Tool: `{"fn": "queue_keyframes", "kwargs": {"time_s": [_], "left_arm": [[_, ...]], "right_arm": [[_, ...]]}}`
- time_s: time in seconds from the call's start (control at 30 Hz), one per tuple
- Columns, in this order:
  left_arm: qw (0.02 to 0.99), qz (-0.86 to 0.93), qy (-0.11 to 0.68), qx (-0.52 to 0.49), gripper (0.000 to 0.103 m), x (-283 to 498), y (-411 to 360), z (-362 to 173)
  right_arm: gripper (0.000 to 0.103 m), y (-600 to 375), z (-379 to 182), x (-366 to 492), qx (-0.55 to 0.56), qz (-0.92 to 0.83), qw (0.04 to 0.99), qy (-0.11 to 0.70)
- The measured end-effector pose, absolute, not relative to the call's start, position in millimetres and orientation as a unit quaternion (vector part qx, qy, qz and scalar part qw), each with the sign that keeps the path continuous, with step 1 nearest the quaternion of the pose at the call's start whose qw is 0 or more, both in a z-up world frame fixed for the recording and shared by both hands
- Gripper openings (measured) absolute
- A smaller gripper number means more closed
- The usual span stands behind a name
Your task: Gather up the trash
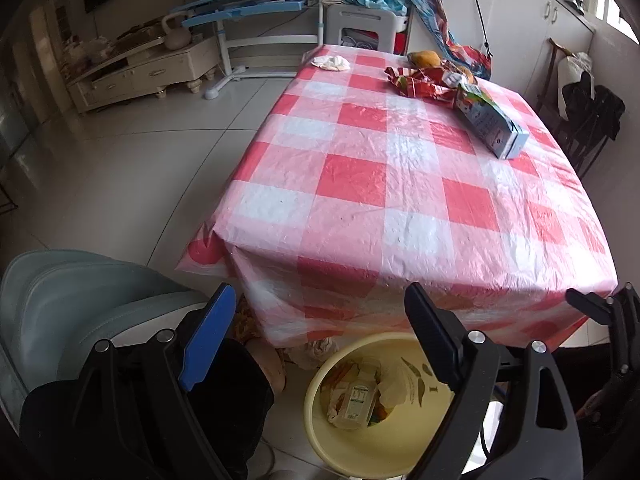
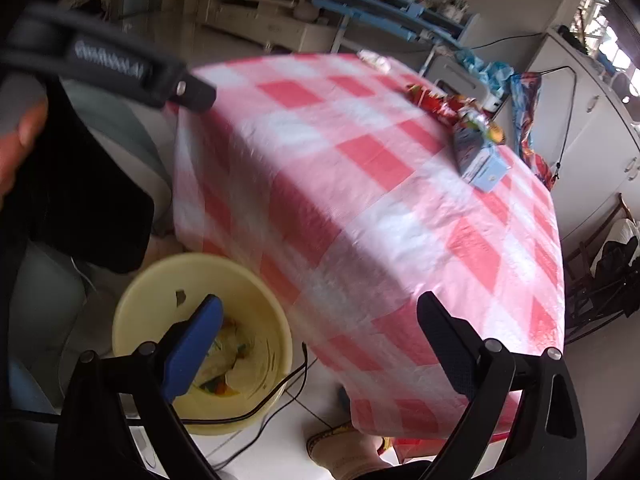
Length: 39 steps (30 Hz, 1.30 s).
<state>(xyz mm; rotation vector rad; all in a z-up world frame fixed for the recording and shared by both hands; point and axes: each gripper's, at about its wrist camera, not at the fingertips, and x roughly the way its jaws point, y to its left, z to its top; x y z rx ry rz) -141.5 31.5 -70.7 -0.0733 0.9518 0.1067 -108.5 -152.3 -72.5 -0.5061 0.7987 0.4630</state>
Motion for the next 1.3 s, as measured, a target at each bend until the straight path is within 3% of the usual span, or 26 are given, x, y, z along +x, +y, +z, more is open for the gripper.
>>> {"fn": "queue_keyframes", "kwargs": {"time_s": [0.33, 0.53, 0.77, 1.03, 1.3], "left_arm": [[0.901, 0.046, 0.429, -0.058, 0.083, -136.4, 38.8, -55.1], [0.912, 0.028, 0.410, -0.015, 0.083, -104.0, 31.4, -32.2], [0.921, 0.035, 0.385, 0.055, 0.083, -27.1, 22.8, -13.2], [0.910, 0.070, 0.409, -0.001, 0.083, 84.5, 51.7, -27.0], [0.910, 0.064, 0.408, 0.036, 0.083, 170.0, 37.6, -42.5]], "right_arm": [[0.093, -162.6, -43.0, -103.5, -0.218, 0.207, 0.894, 0.331], [0.093, -166.3, -31.1, -80.5, -0.225, 0.199, 0.896, 0.327], [0.093, -168.2, -25.7, -31.7, -0.247, 0.189, 0.893, 0.325], [0.093, -182.7, -25.1, 55.0, -0.200, 0.151, 0.908, 0.335], [0.093, -190.8, -34.7, 101.2, -0.164, 0.133, 0.917, 0.337]]}}
